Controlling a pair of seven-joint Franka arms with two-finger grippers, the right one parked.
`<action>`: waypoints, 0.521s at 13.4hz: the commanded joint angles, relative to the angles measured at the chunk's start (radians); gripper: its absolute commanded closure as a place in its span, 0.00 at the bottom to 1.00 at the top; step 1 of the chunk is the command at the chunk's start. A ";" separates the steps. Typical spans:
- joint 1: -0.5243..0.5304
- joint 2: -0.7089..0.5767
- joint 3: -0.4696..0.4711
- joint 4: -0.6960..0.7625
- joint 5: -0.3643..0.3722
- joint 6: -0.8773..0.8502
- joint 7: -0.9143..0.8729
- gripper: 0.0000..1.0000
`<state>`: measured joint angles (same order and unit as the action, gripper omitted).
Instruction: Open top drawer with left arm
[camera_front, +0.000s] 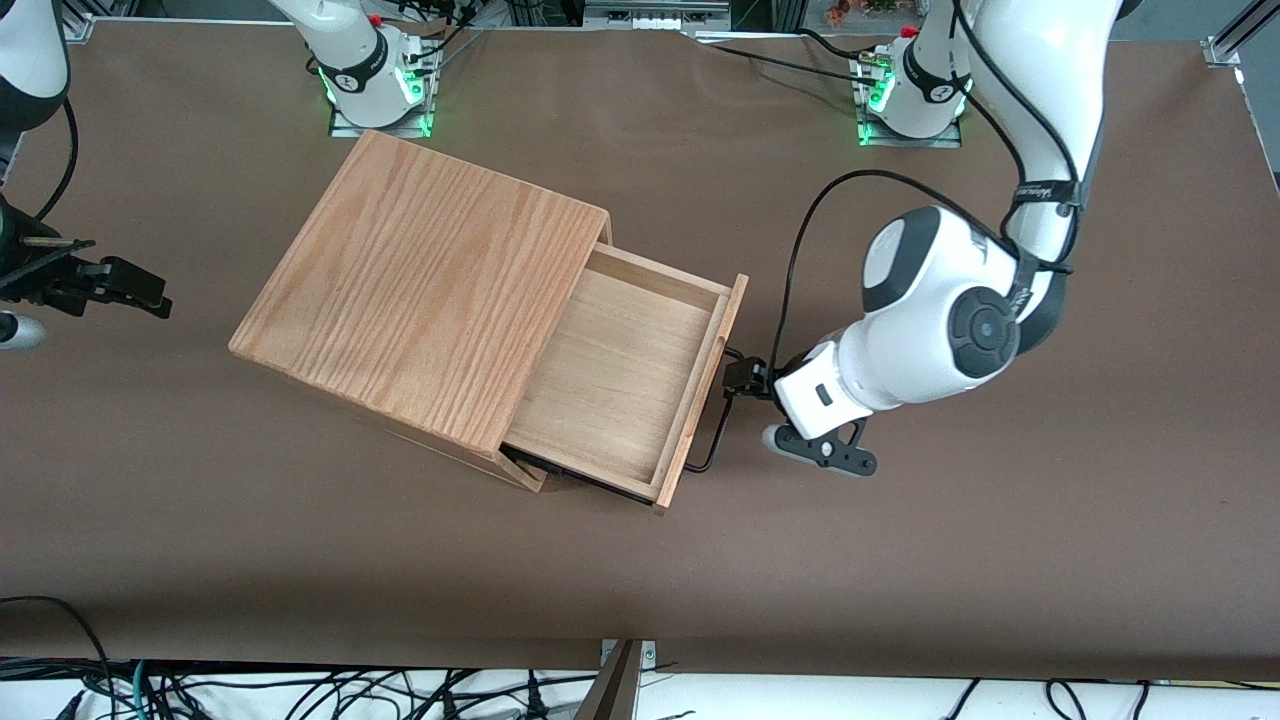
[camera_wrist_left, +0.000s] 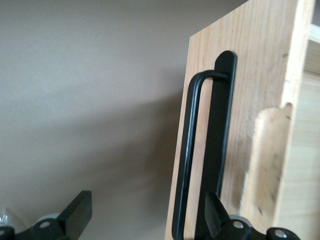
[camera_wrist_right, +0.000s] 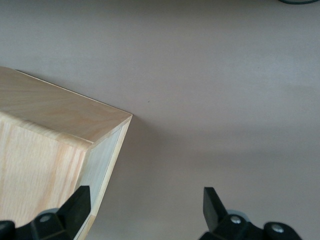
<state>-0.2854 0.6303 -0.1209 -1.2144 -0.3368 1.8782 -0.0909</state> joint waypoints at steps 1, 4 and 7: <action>0.040 -0.069 0.001 0.013 -0.024 -0.124 -0.009 0.00; 0.107 -0.168 0.012 0.013 -0.008 -0.298 -0.006 0.00; 0.160 -0.228 0.012 0.013 0.138 -0.424 -0.006 0.00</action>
<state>-0.1464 0.4469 -0.1031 -1.1865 -0.2904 1.5095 -0.0945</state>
